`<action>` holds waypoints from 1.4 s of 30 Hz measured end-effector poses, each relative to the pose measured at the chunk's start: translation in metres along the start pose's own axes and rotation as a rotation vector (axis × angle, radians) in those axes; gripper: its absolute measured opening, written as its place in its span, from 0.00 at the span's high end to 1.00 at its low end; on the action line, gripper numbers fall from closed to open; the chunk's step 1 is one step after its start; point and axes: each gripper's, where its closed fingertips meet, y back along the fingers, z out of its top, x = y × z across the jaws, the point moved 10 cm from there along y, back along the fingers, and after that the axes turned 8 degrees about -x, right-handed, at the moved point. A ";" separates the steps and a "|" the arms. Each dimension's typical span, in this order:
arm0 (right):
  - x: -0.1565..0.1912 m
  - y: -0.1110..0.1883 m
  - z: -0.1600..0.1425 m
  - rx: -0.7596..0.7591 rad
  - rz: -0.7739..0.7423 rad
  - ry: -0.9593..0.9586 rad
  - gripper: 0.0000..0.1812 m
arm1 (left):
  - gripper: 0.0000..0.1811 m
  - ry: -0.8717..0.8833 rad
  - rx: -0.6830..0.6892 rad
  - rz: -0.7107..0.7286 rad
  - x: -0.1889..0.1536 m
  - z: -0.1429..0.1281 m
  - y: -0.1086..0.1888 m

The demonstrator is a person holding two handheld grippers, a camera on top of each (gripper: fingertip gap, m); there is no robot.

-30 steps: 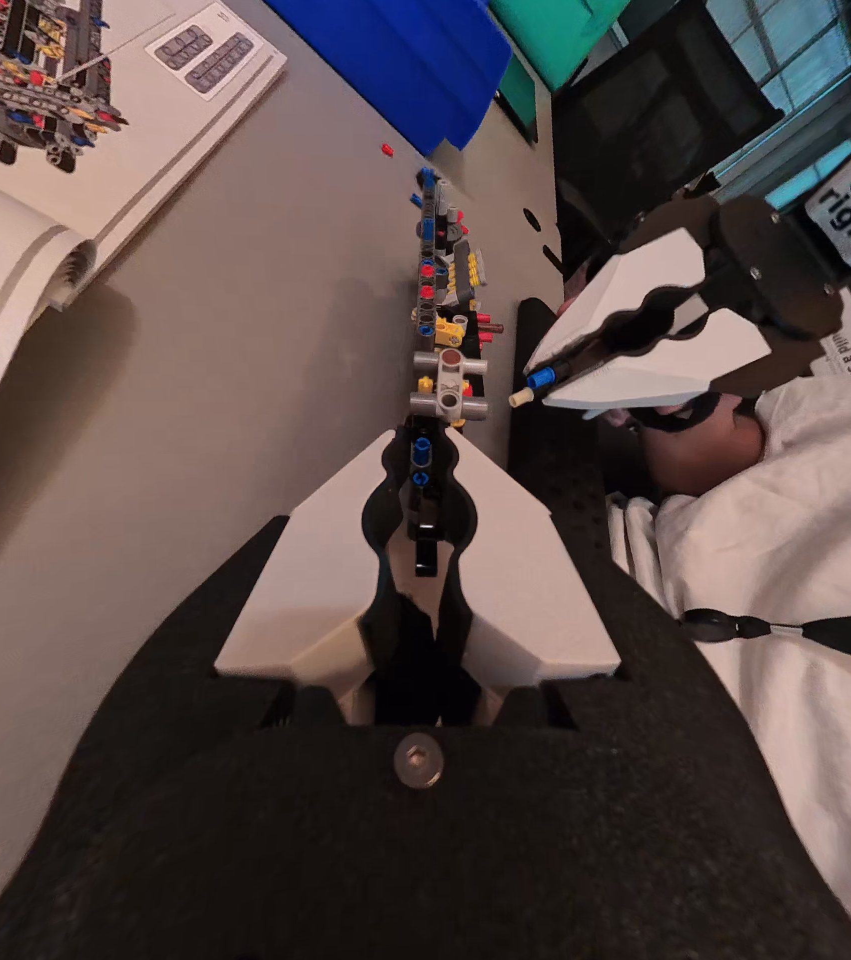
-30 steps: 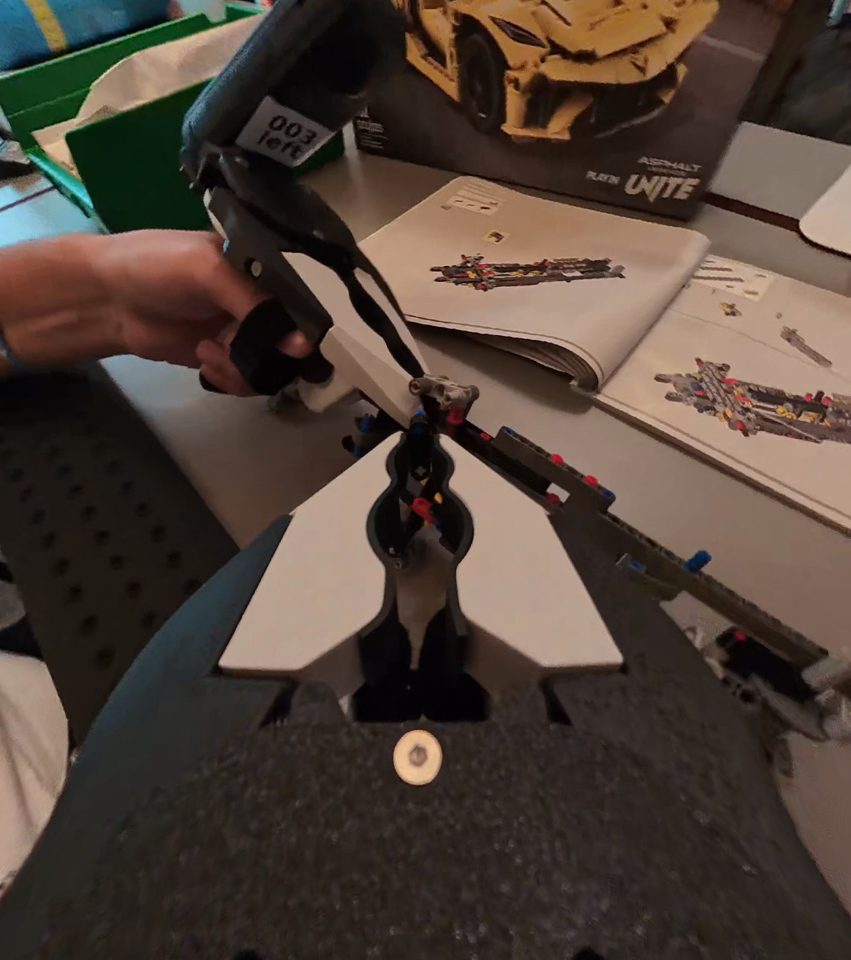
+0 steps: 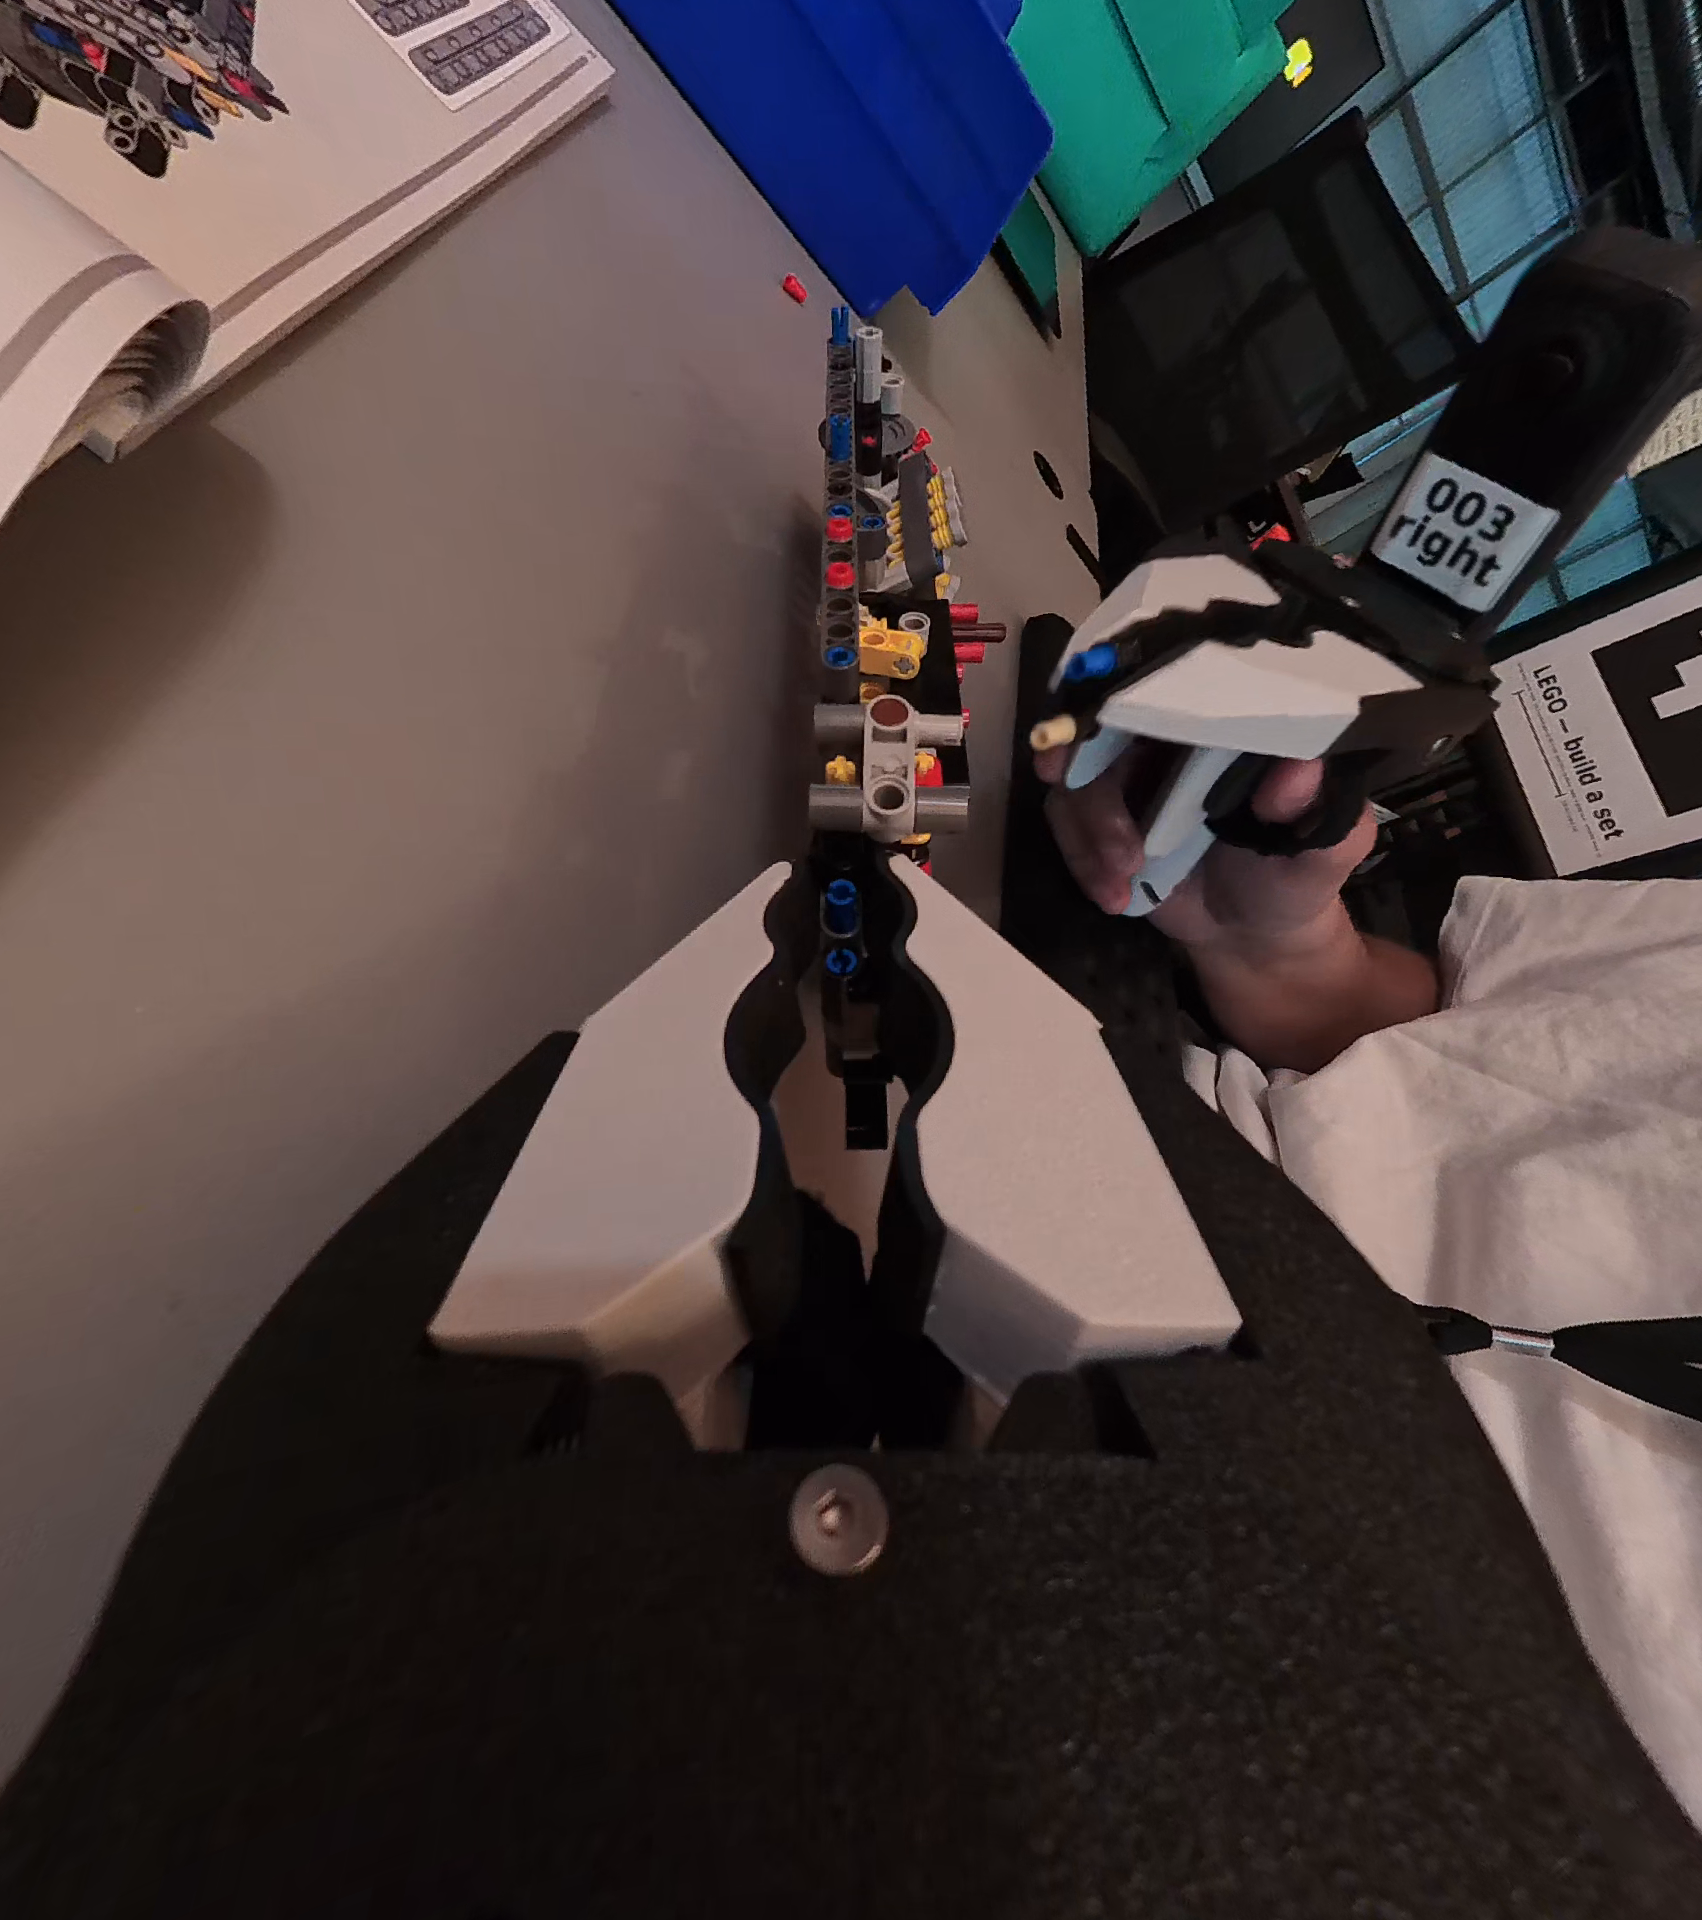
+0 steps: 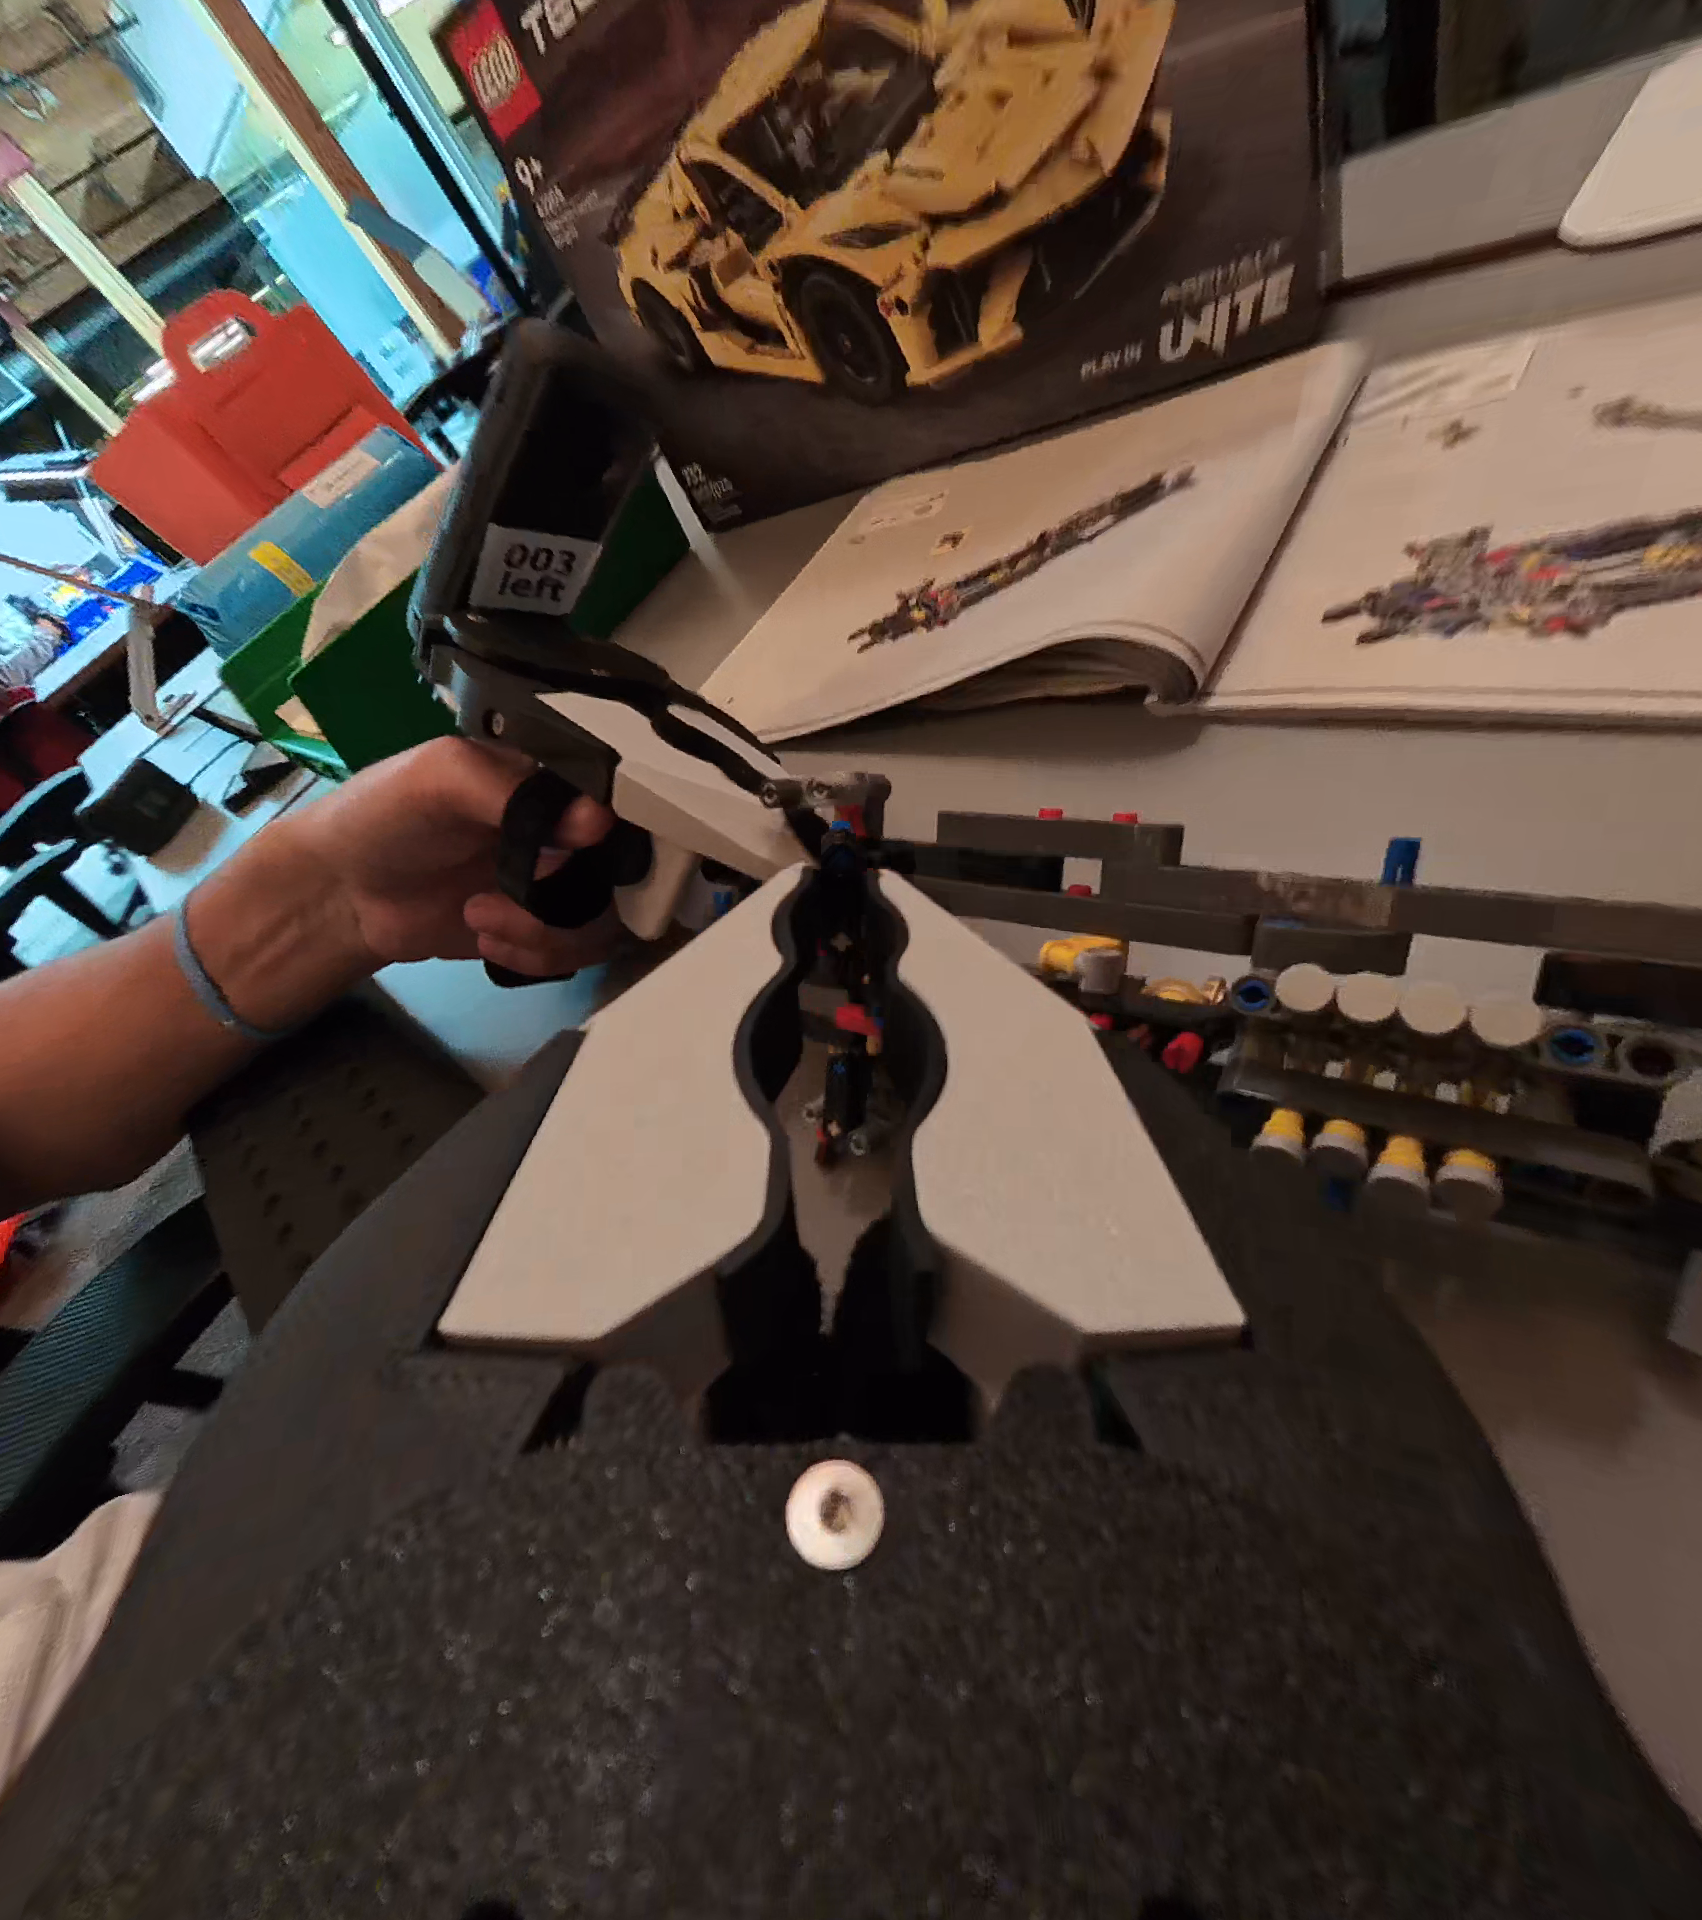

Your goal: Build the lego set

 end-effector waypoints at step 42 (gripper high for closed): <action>0.040 -0.048 0.034 0.249 -0.203 0.587 0.96 | 0.97 -0.199 0.011 0.043 -0.014 0.003 -0.002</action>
